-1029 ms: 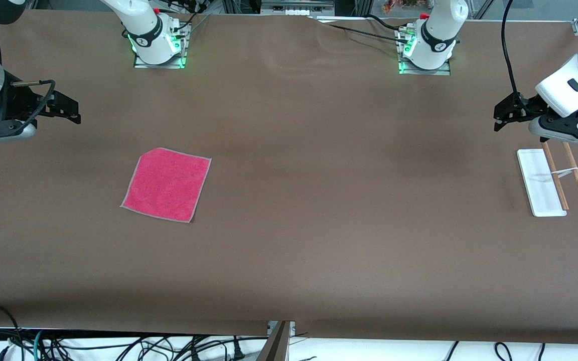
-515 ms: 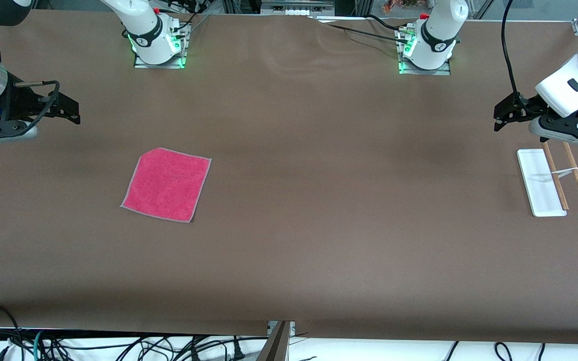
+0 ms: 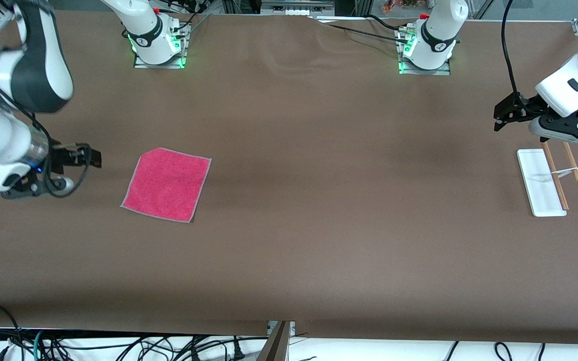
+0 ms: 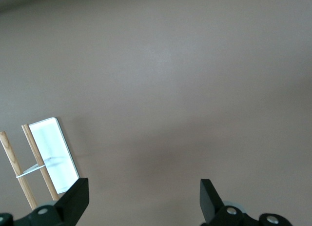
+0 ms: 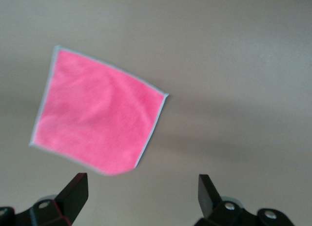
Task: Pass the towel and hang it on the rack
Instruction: 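Reach the right gripper down to the pink towel's corner and grasp it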
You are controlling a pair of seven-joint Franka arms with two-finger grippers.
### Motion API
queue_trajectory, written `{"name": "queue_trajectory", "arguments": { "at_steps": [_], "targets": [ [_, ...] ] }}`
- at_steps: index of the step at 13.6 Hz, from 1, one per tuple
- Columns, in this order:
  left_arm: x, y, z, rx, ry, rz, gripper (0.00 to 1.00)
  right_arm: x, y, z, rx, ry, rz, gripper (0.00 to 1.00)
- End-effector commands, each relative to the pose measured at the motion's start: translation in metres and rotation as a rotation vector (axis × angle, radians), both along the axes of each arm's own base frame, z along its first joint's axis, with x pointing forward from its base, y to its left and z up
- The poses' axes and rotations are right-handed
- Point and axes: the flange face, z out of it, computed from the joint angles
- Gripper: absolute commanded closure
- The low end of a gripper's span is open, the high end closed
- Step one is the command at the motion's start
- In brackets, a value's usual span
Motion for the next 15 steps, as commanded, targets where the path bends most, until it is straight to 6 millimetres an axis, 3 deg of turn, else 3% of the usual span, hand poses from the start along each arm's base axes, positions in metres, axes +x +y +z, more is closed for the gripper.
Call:
{"name": "queue_trajectory", "arguments": {
  "at_steps": [1,4,7,13,15],
  "targets": [
    [-0.005,-0.002,0.005,-0.018,0.002,0.010,0.00,0.012,-0.021,-0.062,0.020,-0.019,0.015,0.00],
    [-0.005,-0.002,0.005,-0.018,0.002,0.010,0.00,0.007,-0.027,-0.138,0.063,-0.066,-0.002,0.00],
    [-0.005,-0.002,0.005,-0.018,0.002,0.010,0.00,-0.019,-0.027,-0.191,0.066,-0.128,-0.017,0.01],
    [-0.005,-0.002,0.005,-0.018,0.002,0.010,0.00,-0.018,-0.024,-0.207,0.083,-0.142,-0.040,0.02],
    [-0.005,-0.002,0.005,-0.018,0.002,0.010,0.00,-0.016,-0.023,-0.221,0.084,-0.160,-0.044,0.02]
  ]
}}
